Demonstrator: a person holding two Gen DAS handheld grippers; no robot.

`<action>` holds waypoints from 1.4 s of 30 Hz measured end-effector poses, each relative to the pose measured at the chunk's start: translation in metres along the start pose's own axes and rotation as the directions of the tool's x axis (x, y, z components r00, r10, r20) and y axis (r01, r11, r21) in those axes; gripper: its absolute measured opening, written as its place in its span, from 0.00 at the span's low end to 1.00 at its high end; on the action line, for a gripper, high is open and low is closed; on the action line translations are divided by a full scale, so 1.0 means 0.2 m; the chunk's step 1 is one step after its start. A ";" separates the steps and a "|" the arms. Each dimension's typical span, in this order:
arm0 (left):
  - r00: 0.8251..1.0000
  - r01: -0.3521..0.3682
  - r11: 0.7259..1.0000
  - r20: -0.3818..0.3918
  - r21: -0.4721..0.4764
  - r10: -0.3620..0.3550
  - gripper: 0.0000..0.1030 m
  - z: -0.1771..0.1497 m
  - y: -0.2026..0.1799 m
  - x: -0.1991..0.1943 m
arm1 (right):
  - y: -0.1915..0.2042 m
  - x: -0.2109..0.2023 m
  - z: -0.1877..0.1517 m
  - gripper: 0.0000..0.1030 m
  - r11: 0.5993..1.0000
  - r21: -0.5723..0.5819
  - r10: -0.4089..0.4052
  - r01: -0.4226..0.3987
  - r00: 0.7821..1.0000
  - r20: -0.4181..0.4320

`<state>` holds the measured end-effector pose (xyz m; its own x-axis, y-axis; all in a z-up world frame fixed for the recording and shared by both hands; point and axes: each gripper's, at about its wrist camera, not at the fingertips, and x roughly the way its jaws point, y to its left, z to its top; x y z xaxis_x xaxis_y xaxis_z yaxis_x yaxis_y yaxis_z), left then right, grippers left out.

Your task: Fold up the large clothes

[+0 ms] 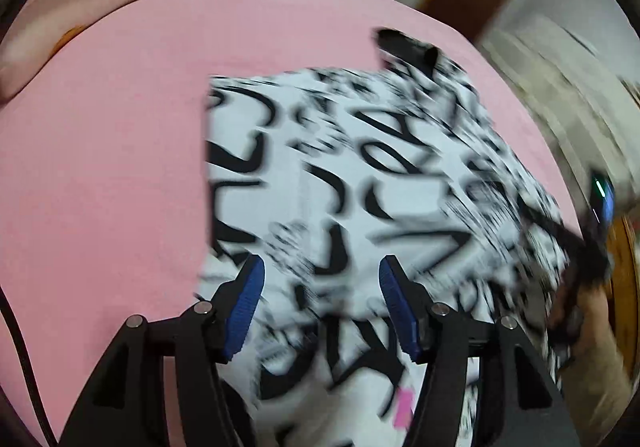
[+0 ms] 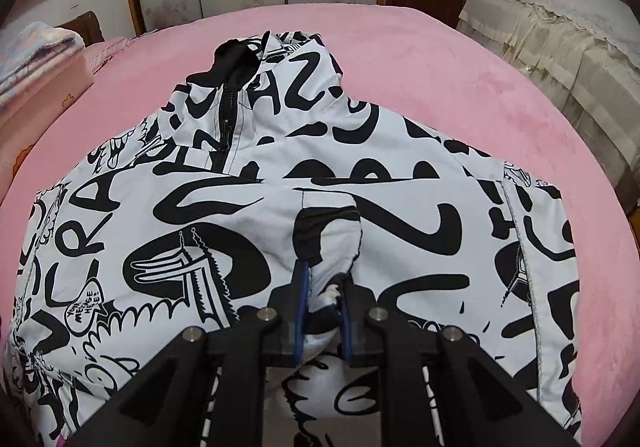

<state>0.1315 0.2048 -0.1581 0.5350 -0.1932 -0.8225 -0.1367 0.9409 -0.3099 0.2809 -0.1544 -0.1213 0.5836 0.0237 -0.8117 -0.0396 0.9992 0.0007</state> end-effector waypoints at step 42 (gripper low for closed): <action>0.967 -0.255 0.965 0.017 0.059 0.254 0.57 0.15 -0.23 0.51 | 0.30 0.06 -0.09 0.02 0.990 -0.083 0.107 -0.110 0.994 -0.037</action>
<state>0.2176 0.1491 -0.2139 0.4963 0.0570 -0.8663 -0.2192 0.9737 -0.0615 0.2701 -0.0941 -0.1413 0.5457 0.1297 -0.8279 -0.1705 0.9845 0.0418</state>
